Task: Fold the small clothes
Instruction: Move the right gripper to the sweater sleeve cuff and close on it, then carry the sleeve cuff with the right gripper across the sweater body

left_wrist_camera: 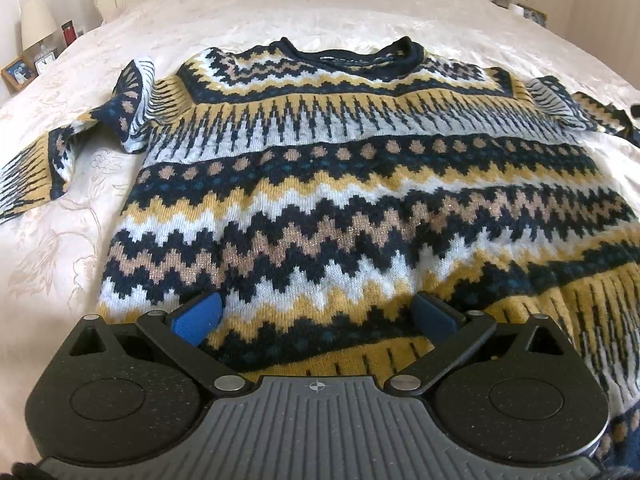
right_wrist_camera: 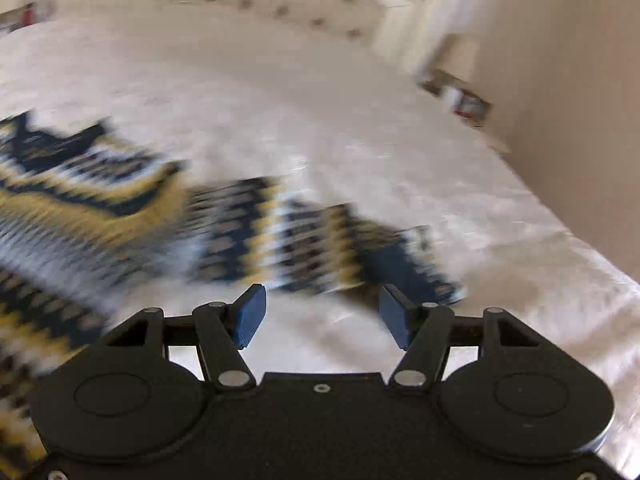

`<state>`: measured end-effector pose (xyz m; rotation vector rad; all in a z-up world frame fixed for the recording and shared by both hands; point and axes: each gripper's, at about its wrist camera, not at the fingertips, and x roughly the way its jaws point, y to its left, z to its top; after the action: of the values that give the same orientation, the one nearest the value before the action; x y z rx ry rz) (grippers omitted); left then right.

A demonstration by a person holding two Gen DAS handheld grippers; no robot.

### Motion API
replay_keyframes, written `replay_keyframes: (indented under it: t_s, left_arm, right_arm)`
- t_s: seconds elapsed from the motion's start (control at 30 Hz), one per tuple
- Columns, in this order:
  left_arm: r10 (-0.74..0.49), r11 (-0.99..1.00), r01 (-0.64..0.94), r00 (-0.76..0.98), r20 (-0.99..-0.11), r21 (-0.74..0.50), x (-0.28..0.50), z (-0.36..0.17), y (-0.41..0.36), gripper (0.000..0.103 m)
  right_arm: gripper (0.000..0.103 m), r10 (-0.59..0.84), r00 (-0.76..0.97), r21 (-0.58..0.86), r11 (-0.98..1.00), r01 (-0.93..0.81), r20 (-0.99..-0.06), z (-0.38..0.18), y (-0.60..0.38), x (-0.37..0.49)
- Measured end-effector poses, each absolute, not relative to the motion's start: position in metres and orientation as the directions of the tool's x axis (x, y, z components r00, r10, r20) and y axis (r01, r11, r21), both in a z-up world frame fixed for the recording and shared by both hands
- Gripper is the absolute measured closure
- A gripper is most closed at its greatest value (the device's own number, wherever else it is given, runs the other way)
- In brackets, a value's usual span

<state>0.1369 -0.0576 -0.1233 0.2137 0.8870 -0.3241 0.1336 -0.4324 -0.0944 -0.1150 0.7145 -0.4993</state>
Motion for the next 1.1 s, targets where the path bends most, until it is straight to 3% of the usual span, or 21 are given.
replay_keyframes:
  t_s: [0.2, 0.33, 0.43, 0.47, 0.5, 0.7, 0.93, 1.1]
  left_arm:
    - [-0.19, 0.93, 0.364, 0.593, -0.783, 0.05, 0.136, -0.124, -0.057, 0.0]
    - [-0.192, 0.93, 0.364, 0.593, -0.782, 0.048, 0.135, -0.124, -0.057, 0.0]
    - [-0.199, 0.93, 0.365, 0.59, -0.782, 0.038, 0.136, -0.123, -0.056, 0.0]
    - [-0.203, 0.93, 0.366, 0.587, -0.783, 0.032, 0.137, -0.122, -0.055, 0.001]
    - [-0.21, 0.93, 0.366, 0.583, -0.785, 0.024, 0.138, -0.121, -0.054, 0.001]
    - [-0.319, 0.927, 0.356, 0.574, -0.754, -0.12, 0.151, -0.097, -0.041, 0.002]
    - [-0.334, 0.928, 0.357, 0.67, -0.663, -0.107, 0.188, -0.046, -0.033, 0.002]
    - [-0.305, 0.943, 0.315, 0.697, -0.649, -0.106, 0.211, -0.059, -0.018, 0.002]
  right_arm:
    - [0.037, -0.496, 0.622, -0.21, 0.854, 0.476, -0.606, -0.092, -0.473, 0.16]
    - [0.037, -0.504, 0.559, -0.205, 0.834, 0.512, -0.658, -0.109, -0.486, 0.177]
    - [0.046, -0.483, 0.502, -0.18, 0.824, 0.537, -0.717, -0.122, -0.503, 0.183]
    - [0.061, -0.466, 0.492, -0.158, 0.824, 0.544, -0.736, -0.126, -0.51, 0.183]
    - [0.094, -0.44, 0.487, -0.125, 0.825, 0.552, -0.754, -0.126, -0.517, 0.182]
    - [0.095, -0.451, 0.458, -0.113, 0.796, 0.594, -0.766, -0.098, -0.539, 0.168]
    - [0.095, -0.392, 0.531, -0.016, 0.815, 0.579, -0.751, -0.025, -0.537, 0.169]
    - [0.095, -0.237, 0.627, 0.11, 0.88, 0.463, -0.743, 0.035, -0.489, 0.19]
